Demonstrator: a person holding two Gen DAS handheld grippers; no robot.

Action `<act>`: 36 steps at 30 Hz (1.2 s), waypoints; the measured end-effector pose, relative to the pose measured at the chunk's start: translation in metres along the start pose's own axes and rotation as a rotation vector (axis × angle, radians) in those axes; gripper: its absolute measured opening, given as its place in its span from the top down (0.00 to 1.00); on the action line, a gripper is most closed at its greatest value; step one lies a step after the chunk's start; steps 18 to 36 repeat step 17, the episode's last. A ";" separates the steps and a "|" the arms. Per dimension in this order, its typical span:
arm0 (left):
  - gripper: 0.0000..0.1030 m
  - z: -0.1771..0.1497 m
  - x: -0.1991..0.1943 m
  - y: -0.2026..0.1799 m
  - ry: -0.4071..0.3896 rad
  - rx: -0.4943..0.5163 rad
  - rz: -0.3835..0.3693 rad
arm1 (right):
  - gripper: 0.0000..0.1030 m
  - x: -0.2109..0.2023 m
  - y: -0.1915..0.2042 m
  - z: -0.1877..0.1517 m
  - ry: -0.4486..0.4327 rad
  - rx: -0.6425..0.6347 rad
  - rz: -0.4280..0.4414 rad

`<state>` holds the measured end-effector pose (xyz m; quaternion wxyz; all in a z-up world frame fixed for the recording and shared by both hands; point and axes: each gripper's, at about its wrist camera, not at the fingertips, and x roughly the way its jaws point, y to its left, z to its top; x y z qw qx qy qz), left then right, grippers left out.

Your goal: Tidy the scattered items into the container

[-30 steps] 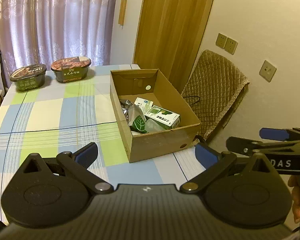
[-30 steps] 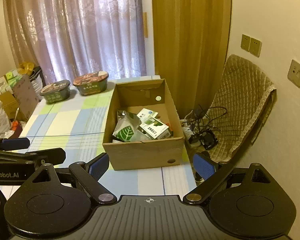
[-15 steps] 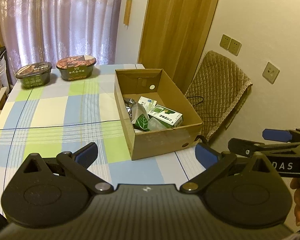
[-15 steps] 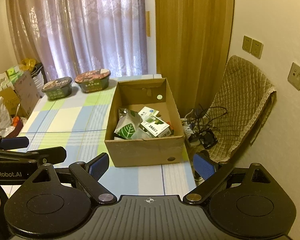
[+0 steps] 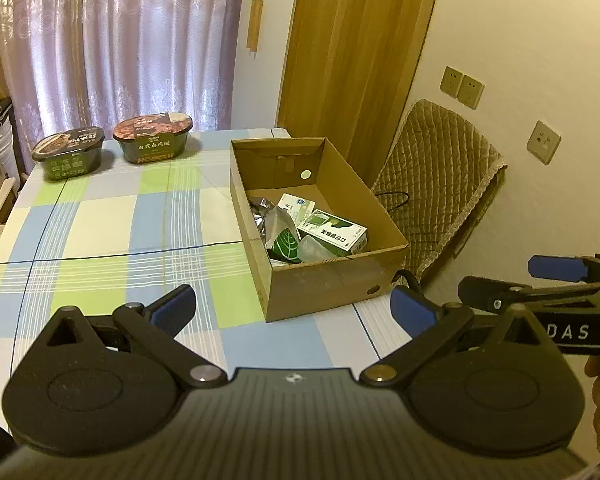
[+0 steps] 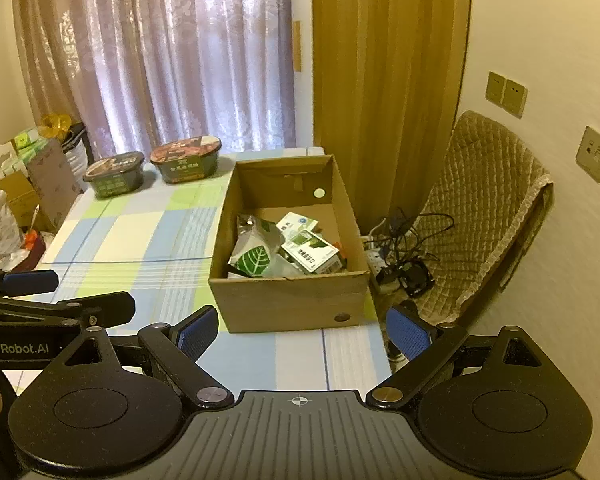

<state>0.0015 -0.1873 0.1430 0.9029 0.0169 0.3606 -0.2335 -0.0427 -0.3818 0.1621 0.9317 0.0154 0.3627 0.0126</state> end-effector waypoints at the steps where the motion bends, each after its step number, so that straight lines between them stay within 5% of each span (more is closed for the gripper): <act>1: 0.01 0.000 0.000 0.000 0.001 0.001 0.000 | 0.07 0.000 -0.001 0.000 0.001 0.002 -0.002; 36: 0.01 -0.008 0.007 0.006 0.014 -0.007 0.012 | 0.07 0.009 -0.007 -0.007 0.024 0.017 -0.016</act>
